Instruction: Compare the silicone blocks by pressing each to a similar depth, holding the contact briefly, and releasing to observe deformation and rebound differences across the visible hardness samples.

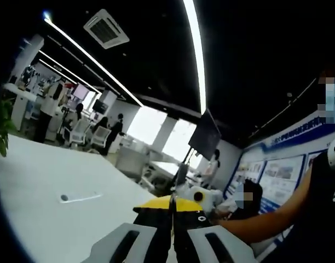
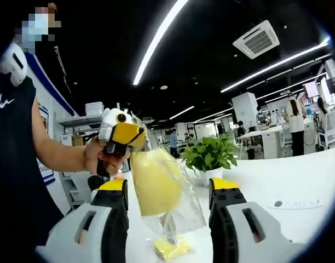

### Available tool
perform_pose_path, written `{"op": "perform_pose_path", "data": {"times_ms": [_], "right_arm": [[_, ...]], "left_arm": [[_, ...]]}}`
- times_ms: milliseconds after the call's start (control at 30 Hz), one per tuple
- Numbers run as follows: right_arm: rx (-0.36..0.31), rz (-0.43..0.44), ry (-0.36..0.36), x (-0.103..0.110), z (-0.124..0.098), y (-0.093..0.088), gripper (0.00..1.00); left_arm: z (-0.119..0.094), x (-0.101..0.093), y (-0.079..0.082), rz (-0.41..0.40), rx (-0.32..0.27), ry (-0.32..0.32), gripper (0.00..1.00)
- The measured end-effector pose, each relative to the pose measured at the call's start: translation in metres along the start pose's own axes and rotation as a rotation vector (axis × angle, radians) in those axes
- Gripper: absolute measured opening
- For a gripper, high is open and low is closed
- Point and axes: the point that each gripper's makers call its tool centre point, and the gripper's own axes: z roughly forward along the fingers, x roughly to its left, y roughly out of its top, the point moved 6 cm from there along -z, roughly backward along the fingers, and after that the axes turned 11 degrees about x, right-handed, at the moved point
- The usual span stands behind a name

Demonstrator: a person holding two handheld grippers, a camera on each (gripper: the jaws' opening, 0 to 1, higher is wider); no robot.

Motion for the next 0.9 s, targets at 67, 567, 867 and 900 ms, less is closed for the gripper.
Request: {"op": "perform_pose_path", "data": {"times_ms": [67, 567, 867, 900], "right_arm": [[0.002, -0.003, 0.009, 0.004, 0.003, 0.0, 0.44], [0.097, 0.06, 0.038, 0.011, 0.013, 0.003, 0.21], [0.181, 0.065, 0.035, 0.016, 0.012, 0.005, 0.08], [0.194, 0.069, 0.038, 0.015, 0.012, 0.006, 0.07]], "left_arm": [[0.0, 0.001, -0.001, 0.002, 0.005, 0.003, 0.0], [-0.011, 0.013, 0.001, -0.011, -0.024, 0.022, 0.0], [-0.014, 0.014, -0.002, 0.008, -0.006, 0.026, 0.0], [-0.014, 0.015, -0.002, 0.007, -0.006, 0.029, 0.0]]}}
